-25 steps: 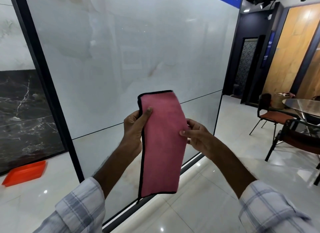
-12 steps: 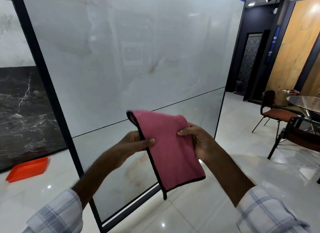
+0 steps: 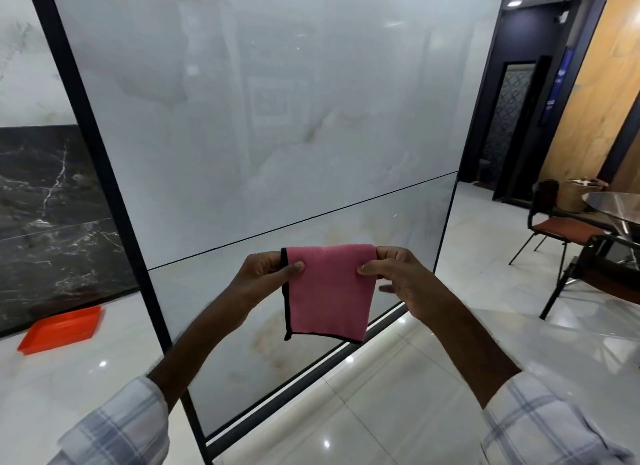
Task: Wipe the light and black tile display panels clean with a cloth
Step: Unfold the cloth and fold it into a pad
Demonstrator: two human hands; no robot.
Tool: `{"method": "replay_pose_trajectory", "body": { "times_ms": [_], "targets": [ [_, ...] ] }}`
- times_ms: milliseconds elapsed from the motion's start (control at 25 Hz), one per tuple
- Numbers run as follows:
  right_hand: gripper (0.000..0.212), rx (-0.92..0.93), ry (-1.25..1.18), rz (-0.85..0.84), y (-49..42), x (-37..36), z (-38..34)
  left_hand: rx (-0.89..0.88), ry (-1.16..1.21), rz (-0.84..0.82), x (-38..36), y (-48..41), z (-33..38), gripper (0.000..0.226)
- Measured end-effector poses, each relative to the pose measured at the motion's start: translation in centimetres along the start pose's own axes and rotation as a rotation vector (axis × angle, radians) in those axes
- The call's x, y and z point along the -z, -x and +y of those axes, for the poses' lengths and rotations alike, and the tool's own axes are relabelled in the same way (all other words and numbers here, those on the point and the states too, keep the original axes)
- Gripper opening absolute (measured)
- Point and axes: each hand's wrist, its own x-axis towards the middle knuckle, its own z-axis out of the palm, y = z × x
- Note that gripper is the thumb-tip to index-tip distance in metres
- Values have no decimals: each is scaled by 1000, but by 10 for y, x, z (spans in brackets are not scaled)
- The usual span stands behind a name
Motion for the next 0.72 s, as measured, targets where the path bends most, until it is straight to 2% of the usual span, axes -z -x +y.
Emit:
{"method": "replay_pose_trajectory", "body": {
  "times_ms": [80,120,160,240,320,440,560,720],
  "targets": [
    [16,67,220,54,-4,0,-1,-41,-179,-78,9,-7,-2,16],
    [26,69,331,95,-6,-1,1,-36,-290,-74,12,-10,-5,16],
    [34,62,426,133,-8,-2,4,-22,-406,-45,14,-14,-9,18],
    [31,85,601,260,-11,-3,11,2,-574,74,13,-18,-17,21],
    [26,107,617,317,-13,-2,12,-49,-505,179,8,-18,-20,27],
    [36,130,396,304,-11,0,3,-84,-73,171,-4,-11,-4,29],
    [16,176,11,218,-4,5,-24,-125,169,225,-18,-6,22,16],
    [44,206,-450,41,-6,14,-37,-236,333,365,-34,-5,52,12]
  ]
}}
